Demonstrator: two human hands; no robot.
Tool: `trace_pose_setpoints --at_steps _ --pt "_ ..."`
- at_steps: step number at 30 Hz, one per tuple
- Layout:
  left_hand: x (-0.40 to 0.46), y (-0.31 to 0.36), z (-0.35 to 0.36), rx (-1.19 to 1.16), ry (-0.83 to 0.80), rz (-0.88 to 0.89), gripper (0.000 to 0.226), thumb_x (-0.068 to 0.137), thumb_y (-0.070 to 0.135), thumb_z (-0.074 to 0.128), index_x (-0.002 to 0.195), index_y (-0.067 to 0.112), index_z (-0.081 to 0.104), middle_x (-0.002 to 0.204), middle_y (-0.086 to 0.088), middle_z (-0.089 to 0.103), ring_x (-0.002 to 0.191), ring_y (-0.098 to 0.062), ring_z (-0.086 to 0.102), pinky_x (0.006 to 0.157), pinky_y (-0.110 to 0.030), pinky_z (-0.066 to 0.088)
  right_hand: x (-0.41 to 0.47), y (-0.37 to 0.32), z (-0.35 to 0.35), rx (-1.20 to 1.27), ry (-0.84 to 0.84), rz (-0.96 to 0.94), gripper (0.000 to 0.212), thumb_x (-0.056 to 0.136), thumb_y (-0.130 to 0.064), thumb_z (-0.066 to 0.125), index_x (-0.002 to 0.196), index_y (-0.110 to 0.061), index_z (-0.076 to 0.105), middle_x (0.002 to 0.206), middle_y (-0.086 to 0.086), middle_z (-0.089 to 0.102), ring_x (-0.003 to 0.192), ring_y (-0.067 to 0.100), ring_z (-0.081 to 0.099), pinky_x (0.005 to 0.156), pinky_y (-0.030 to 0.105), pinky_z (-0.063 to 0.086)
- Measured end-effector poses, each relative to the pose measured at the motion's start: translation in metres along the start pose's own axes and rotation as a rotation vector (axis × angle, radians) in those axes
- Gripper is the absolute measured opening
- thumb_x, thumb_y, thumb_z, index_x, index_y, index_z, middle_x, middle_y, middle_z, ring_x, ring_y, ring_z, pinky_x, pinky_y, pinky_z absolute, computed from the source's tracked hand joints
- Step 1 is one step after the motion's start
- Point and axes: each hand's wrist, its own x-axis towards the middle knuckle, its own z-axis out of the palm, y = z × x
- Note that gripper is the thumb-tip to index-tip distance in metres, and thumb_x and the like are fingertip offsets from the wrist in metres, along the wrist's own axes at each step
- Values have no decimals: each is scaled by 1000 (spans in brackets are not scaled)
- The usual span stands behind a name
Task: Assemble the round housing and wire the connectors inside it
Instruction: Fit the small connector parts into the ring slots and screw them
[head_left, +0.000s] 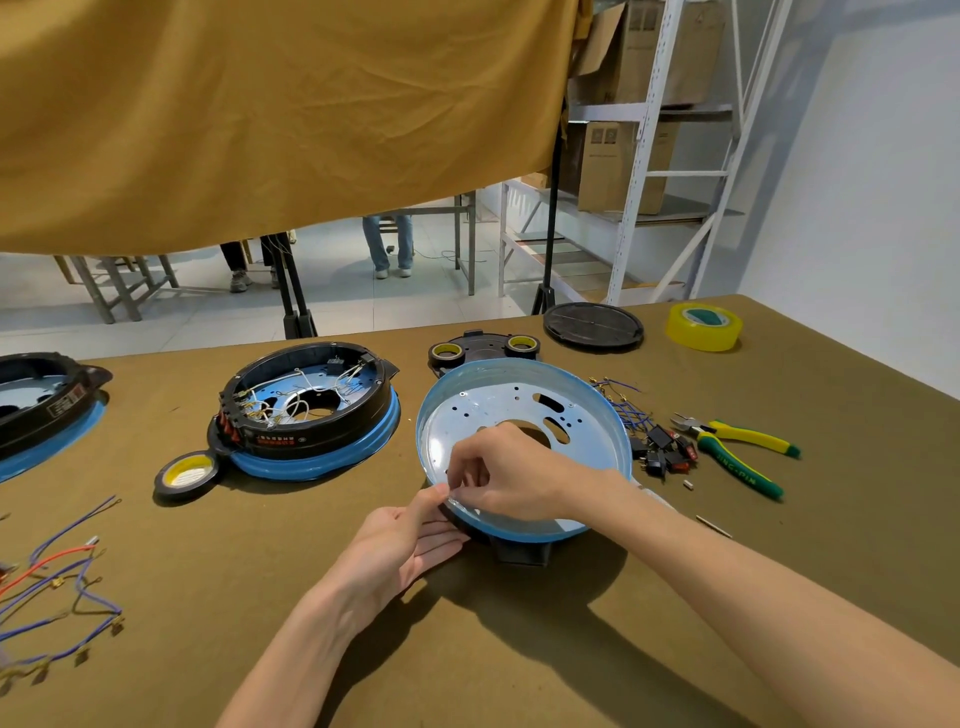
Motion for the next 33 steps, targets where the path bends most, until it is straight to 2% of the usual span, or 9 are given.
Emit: trace_pose_setpoints --at_steps 3,6,9,13,24,27,30,31,33 --pt "0 1 -1 20 -22 -12 76 68 46 84 121 -4 63 107 -21 76 102 -32 75 83 -34 63 0 1 -2 30 -13 9 9 94 -22 70 103 -21 69 80 -10 63 72 6 59 63 19 49" --pt "-1 2 0 25 -6 -22 76 66 45 82 120 -4 62 105 -21 77 101 -32 75 84 -35 63 0 0 -4 32 -38 6 9 94 -20 70 103 -22 72 79 -11 62 72 4 58 62 17 45" --pt "-2 3 0 29 -6 -22 74 67 44 81 121 -4 63 105 -21 77 101 -31 75 85 -35 63 0 -1 -2 4 -25 20 14 95 -26 70 108 -19 72 80 -12 62 74 7 59 64 17 46" --pt "-2 2 -1 42 -4 -13 78 64 46 83 120 -3 63 105 -20 77 101 -31 75 85 -35 63 -1 -3 -3 8 -53 13 14 96 -22 69 109 -21 71 81 -14 61 76 7 61 67 19 52" --pt "-4 2 -1 61 -20 4 76 68 45 83 123 -4 61 106 -21 76 103 -31 75 84 -34 63 -1 -7 1 -47 -22 35 16 99 -27 66 110 -17 70 87 -12 61 79 4 58 67 15 44" --pt "-6 3 -3 99 -36 -11 74 69 46 81 121 -3 62 106 -20 77 103 -31 75 84 -34 63 -3 -9 -1 -19 -67 19 16 98 -19 64 113 -20 67 85 -8 63 79 9 60 66 19 50" --pt "-9 8 -5 206 -70 -25 79 65 54 80 118 -2 65 106 -18 77 103 -29 75 87 -34 62 -6 -8 -4 -42 -63 17 18 98 -13 60 107 -19 74 91 0 68 83 13 62 74 33 57" --pt "-9 9 -6 242 -84 -28 79 65 56 78 117 -1 65 106 -18 77 103 -28 75 87 -34 62 -7 -8 -3 -39 -64 20 17 98 -13 60 106 -18 74 91 0 69 83 14 62 75 34 58" --pt "-11 11 -8 296 -101 -31 80 66 60 75 117 -1 67 105 -17 78 102 -27 75 86 -33 62 -9 -8 -3 1 -65 14 16 96 -13 62 105 -18 73 85 -3 67 78 11 61 67 24 54"
